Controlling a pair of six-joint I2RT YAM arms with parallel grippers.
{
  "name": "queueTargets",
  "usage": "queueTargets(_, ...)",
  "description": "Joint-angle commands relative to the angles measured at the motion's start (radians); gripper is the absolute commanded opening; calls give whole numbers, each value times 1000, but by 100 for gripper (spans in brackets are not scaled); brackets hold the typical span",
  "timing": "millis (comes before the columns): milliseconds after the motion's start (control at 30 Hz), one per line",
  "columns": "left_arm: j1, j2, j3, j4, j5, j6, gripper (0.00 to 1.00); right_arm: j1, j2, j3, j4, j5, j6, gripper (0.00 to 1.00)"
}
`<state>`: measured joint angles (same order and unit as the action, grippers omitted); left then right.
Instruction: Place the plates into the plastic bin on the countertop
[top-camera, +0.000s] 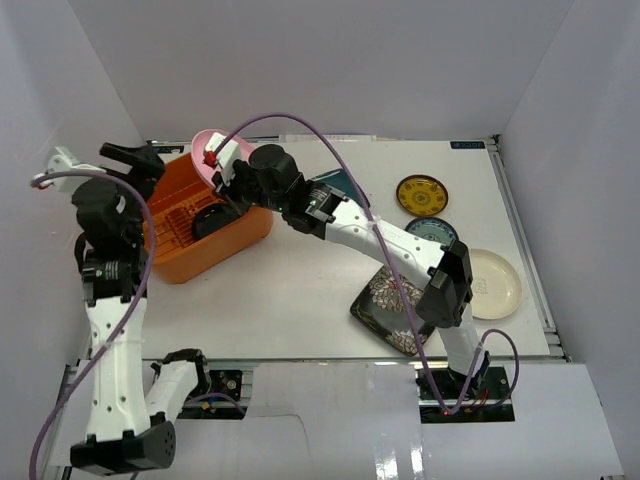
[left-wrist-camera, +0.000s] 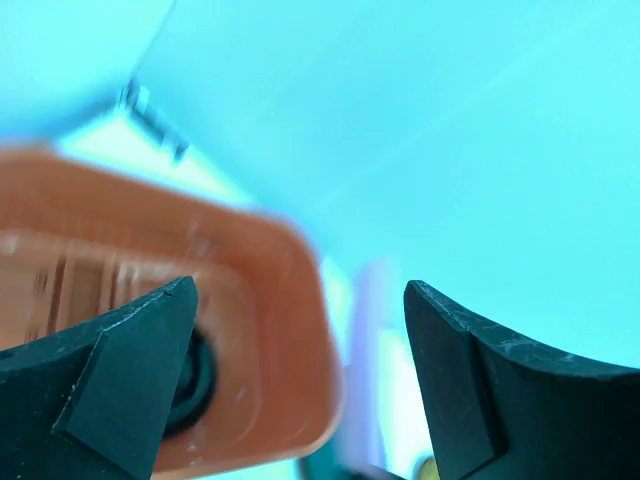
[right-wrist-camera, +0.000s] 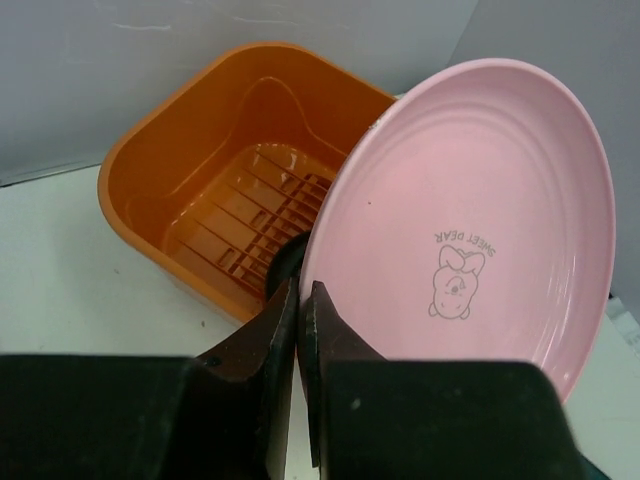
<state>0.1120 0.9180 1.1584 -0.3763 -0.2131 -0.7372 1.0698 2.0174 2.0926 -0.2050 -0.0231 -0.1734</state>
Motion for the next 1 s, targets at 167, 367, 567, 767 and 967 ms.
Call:
queueTargets(167, -106, -145, 115, -105, 81, 87, 95, -10, 264, 165, 309, -104, -54, 8)
queueTargets(367, -190, -209, 23, -119, 285, 84, 95, 7, 425, 245, 435, -18, -90, 9)
queueTargets(567, -219, -266, -8, -161, 382, 42, 95, 7, 403, 140, 516, 15, -48, 56)
queueTargets(767, -224, -288, -12, -179, 463, 2, 93, -11, 140, -83, 651, -11, 52, 63)
queueTargets(967, -224, -272, -95, -151, 632, -53, 89, -86, -297, -576, 731, 67, 216, 41)
